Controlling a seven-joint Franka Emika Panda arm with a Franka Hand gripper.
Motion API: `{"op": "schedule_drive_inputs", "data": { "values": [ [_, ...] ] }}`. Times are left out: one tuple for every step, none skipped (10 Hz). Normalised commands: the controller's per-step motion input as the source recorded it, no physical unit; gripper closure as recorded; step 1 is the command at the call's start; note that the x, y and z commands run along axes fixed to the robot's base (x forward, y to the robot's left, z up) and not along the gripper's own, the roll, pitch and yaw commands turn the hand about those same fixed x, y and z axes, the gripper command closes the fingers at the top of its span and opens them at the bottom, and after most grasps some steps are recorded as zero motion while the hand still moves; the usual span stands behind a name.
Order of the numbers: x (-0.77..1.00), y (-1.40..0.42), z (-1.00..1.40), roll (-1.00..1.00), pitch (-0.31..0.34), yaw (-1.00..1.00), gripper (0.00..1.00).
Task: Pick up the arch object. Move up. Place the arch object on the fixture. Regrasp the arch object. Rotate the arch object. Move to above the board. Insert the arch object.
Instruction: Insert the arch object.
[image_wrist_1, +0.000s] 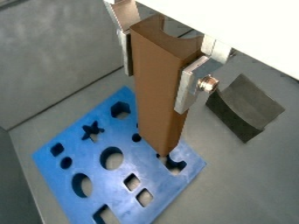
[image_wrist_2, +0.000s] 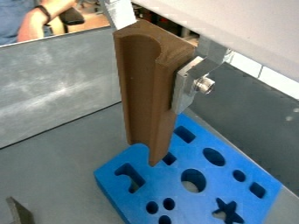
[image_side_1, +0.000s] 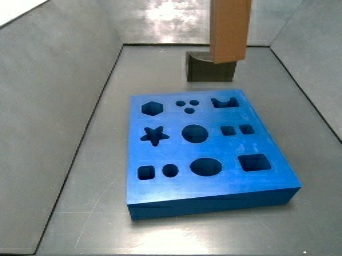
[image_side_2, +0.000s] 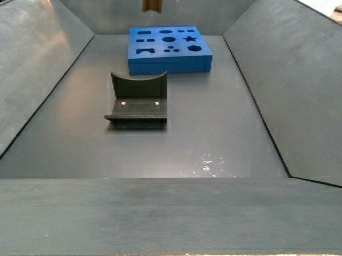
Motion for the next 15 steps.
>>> {"op": "schedule_drive_inputs", "data": {
  "values": [
    [0.76,0.03,-0.19,0.12,-0.021,0.25,1.00],
    [0.76,0.01,-0.19,0.12,-0.020,0.25,1.00],
    [0.77,0.00,-0.23,0.14,-0.016,0.22,1.00],
    [0.75,-0.01,-0.21,0.22,-0.020,0.19,1.00],
    [0.77,-0.10,-0.23,0.29,0.000,0.13,1.00],
    [0.75,-0.20,-0.26,0.36,0.000,0.11,1.00],
    [0.77,-0.21,-0.27,0.36,0.000,0.10,1.00],
    [0.80,-0.24,-0.28,0.38,0.000,0.06,1.00],
    [0.83,-0.27,-0.29,0.41,0.000,0.02,1.00],
    [0.80,-0.11,-0.27,0.37,0.000,0.08,1.00],
    [0.81,-0.01,-0.24,0.36,0.001,0.12,1.00],
    [0.79,0.00,-0.27,0.47,0.069,0.08,1.00],
    [0.55,-0.01,-0.38,0.41,0.140,-0.03,1.00],
    [0.57,-0.02,-0.44,0.37,0.180,-0.18,1.00],
    [0.45,-0.06,-0.47,0.32,0.219,-0.27,1.00]
  ]
}}
